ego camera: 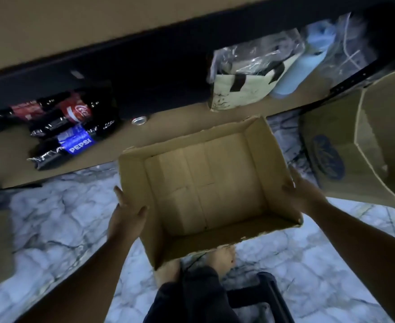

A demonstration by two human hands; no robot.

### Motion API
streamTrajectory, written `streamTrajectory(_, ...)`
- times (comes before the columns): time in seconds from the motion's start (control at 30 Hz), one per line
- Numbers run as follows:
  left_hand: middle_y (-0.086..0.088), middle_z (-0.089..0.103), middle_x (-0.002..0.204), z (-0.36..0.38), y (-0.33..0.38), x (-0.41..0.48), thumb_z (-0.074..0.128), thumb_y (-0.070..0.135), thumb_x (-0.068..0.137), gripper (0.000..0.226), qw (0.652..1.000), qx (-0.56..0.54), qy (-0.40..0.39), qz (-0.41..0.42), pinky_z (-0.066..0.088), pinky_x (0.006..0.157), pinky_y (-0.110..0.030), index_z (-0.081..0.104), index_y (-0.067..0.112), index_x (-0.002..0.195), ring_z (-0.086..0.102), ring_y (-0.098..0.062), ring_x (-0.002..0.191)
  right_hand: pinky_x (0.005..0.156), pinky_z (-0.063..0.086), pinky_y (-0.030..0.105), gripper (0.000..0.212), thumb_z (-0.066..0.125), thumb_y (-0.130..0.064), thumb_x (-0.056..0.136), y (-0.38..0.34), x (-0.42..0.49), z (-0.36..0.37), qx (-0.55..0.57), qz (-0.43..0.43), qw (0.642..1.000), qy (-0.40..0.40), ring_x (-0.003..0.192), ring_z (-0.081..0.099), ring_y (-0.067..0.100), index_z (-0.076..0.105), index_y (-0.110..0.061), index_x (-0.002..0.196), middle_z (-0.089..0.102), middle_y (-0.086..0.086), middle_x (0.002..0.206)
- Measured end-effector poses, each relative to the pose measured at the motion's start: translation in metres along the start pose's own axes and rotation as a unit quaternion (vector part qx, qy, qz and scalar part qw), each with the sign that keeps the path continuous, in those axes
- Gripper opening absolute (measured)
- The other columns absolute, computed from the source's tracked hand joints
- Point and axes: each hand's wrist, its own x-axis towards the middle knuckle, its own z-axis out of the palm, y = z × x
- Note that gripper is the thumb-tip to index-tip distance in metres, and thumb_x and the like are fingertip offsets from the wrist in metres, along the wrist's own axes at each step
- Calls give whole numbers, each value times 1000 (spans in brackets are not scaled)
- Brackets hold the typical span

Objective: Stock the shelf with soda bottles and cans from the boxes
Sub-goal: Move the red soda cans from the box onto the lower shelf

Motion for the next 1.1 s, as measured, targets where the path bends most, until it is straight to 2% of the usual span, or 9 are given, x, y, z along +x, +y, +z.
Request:
streamTrajectory(0.07,-27,58,137,11,-7,9,63,35,98,96,999,-19,-4,-29,50,75,-45,-7,14,161,62,-48,113,96,44,46,56,59,-21,100,7,17,12,27,18,999,12,118,57,41,40,-10,152,58,22,137)
streamTrajectory(0.23,-13,65,108,18,-20,16,53,9,93,51,997,-53,-2,-52,51,60,-36,40,17,142,62,-30,83,83,46,45,36,44,-11,102,8,21,23,8,-8,997,79,103,60,41,52,-10,137,63,21,108)
streamTrajectory(0.33,-8,61,102,11,-21,12,49,5,92,52,997,-66,-1,-35,46,51,-30,42,20,142,60,-22,73,71,43,38,33,44,-6,99,8,10,17,-44,-39,995,86,91,59,35,54,-13,129,62,15,97)
streamTrajectory(0.53,-7,63,102,-19,-22,-17,49,5,91,51,998,-65,-6,-4,46,52,-30,46,19,140,61,-22,75,61,31,30,17,47,-3,96,8,-34,2,-44,-54,993,99,78,51,27,55,-15,106,53,8,84)
streamTrajectory(0.63,-10,64,99,-41,-21,-36,49,6,90,44,999,-39,-12,21,55,63,-39,46,18,133,63,-30,81,62,26,32,20,49,-2,96,9,-67,-8,-54,-46,991,114,77,46,25,60,-7,111,54,9,87)
streamTrajectory(0.7,-12,64,101,-57,-19,-48,50,5,91,43,999,-11,-20,47,56,71,-42,44,15,132,63,-35,86,68,32,32,21,47,-4,96,9,-92,-17,-50,-35,991,120,79,47,26,58,-7,114,61,14,91)
streamTrajectory(0.9,-21,66,98,-100,-5,-88,56,-2,90,36,987,66,-4,149,40,69,-34,52,1,126,62,-39,88,76,44,36,37,46,-20,91,23,-200,-51,12,-6,993,119,98,62,36,52,-21,127,67,10,107)
streamTrajectory(1.0,-26,67,99,-117,3,-111,59,-8,85,32,976,80,17,204,40,73,-35,61,-5,117,64,-41,87,74,42,37,38,45,-24,92,33,-264,-67,22,14,990,141,99,63,36,50,-25,130,67,8,109)
streamTrajectory(1.1,-21,67,96,-144,19,-141,56,-9,82,36,971,55,-4,233,45,73,-36,60,2,116,62,-34,83,80,50,44,38,46,-23,93,47,-321,-76,45,24,985,163,96,63,35,50,-26,131,69,7,106)
